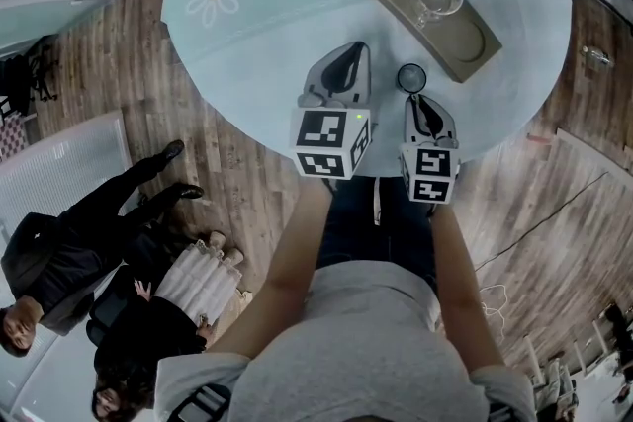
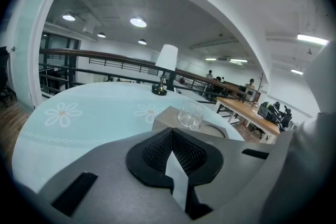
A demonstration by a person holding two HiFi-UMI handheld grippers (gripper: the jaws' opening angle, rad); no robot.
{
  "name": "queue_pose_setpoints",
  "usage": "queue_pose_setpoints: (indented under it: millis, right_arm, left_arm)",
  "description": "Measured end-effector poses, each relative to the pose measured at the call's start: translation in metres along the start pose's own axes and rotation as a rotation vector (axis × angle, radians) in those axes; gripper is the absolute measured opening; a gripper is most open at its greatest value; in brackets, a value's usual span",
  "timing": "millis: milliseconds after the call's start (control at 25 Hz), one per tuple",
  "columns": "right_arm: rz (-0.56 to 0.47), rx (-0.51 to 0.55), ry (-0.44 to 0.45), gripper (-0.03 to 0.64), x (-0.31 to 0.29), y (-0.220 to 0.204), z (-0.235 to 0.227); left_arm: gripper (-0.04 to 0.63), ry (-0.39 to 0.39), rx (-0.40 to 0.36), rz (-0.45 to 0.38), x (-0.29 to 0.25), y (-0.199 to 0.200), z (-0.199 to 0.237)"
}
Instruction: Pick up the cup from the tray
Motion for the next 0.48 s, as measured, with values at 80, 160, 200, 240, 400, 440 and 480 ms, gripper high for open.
queue_pose_setpoints:
  millis: [80, 160, 200, 240, 400, 440, 480]
  right_arm:
    - [-0.001, -0.005, 0.004, 0.041, 0.0002, 0.0002, 0.0008]
    - [0.001, 0.005, 0.002, 0.041, 0.0000, -0.0003, 0.0022]
    - [0.003, 0.013, 0.000, 0.041, -0.0003, -0.0009, 0.0028]
    - [0.007, 0.020, -0.003, 0.041, -0.0006, -0.0019, 0.0030]
    - [0.023, 0.031, -0.012, 0.041, -0.0031, -0.0078, 0.0032]
    - [0.024, 0.031, -0.013, 0.041, -0.0033, -0.0086, 0.0033]
    - [0.024, 0.031, -0.013, 0.041, -0.0032, -0.0090, 0.0035]
  left_arm:
    - [0.008, -0.003, -0.001, -0.001, 0.0004, -0.0002, -0.0014]
    - [0.008, -0.005, -0.002, -0.001, 0.0015, -0.0001, -0.0024]
    - [0.008, -0.005, -0.003, -0.002, 0.0020, 0.0000, -0.0028]
    - [0.008, -0.005, -0.003, -0.002, 0.0024, -0.0001, -0.0031]
    - [0.008, -0.004, -0.003, -0.005, 0.0033, -0.0019, -0.0033]
    - [0.008, -0.003, -0.003, -0.005, 0.0038, -0.0022, -0.0033]
    - [0.008, -0.002, -0.003, -0.005, 0.0045, -0.0025, -0.0033]
Point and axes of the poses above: the fingertips, and each gripper's own axes: x backward along the fingers, z to its left, y out of its top, the point moved 2 cm from there along x, backward along the fingers
